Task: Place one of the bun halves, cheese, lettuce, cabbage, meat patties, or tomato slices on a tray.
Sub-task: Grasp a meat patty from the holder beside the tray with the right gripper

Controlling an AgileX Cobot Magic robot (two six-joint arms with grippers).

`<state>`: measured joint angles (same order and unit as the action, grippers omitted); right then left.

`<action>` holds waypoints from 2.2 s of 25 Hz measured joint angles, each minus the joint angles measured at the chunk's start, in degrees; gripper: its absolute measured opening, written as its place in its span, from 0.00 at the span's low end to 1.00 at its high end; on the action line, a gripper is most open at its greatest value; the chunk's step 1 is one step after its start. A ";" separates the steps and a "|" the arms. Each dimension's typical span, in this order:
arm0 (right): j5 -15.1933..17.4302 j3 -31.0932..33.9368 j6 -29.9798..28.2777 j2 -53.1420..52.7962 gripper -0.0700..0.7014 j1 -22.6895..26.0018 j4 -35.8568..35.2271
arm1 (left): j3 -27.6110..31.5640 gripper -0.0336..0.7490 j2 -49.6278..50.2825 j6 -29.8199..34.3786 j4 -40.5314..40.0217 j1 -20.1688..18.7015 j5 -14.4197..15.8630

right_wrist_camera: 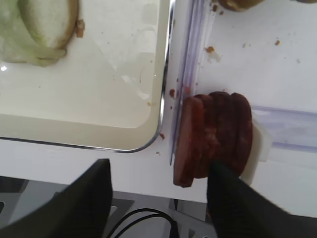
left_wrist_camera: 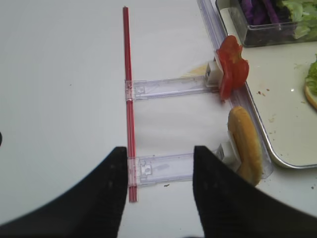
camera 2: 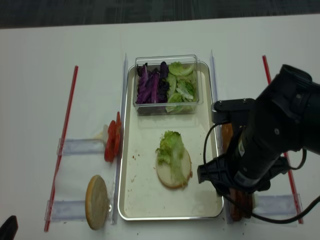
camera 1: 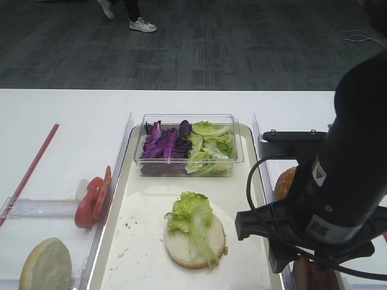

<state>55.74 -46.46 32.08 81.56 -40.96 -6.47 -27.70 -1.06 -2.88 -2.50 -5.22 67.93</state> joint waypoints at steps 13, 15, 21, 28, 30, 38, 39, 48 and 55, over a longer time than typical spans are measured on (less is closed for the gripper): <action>-1.35 -0.24 0.00 4.15 0.67 -0.03 -0.75 | 0.00 0.42 0.00 0.00 0.00 0.00 0.00; -2.19 -0.34 0.00 4.75 0.67 -0.03 -1.64 | 0.00 0.42 0.00 0.00 0.00 0.00 0.00; -4.07 -0.34 -0.99 5.79 0.66 -0.03 -3.61 | 0.00 0.42 0.00 0.00 0.00 0.00 0.00; -3.41 -0.34 -0.64 6.03 0.65 -0.03 -2.22 | 0.00 0.42 0.00 0.00 0.00 0.00 0.00; -3.08 -0.34 -0.28 6.03 0.65 -0.03 -1.60 | 0.00 0.42 0.00 0.00 0.00 0.00 0.00; -3.29 -0.34 0.05 6.03 0.65 -0.03 -1.14 | 0.00 0.42 0.00 0.00 0.00 0.00 0.00; -3.39 -0.34 0.05 6.03 0.65 -0.03 -1.14 | 0.00 0.42 0.00 0.00 0.00 0.00 0.00; -3.70 -0.34 0.14 8.00 0.64 -0.03 -1.14 | 0.00 0.42 0.00 0.00 0.00 0.00 0.00; -3.51 -0.34 0.14 8.40 0.59 -0.03 -1.26 | 0.00 0.42 0.00 0.00 0.00 0.00 0.00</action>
<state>52.23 -46.80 32.22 89.97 -41.00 -7.74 -27.70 -1.06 -2.88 -2.50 -5.22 67.93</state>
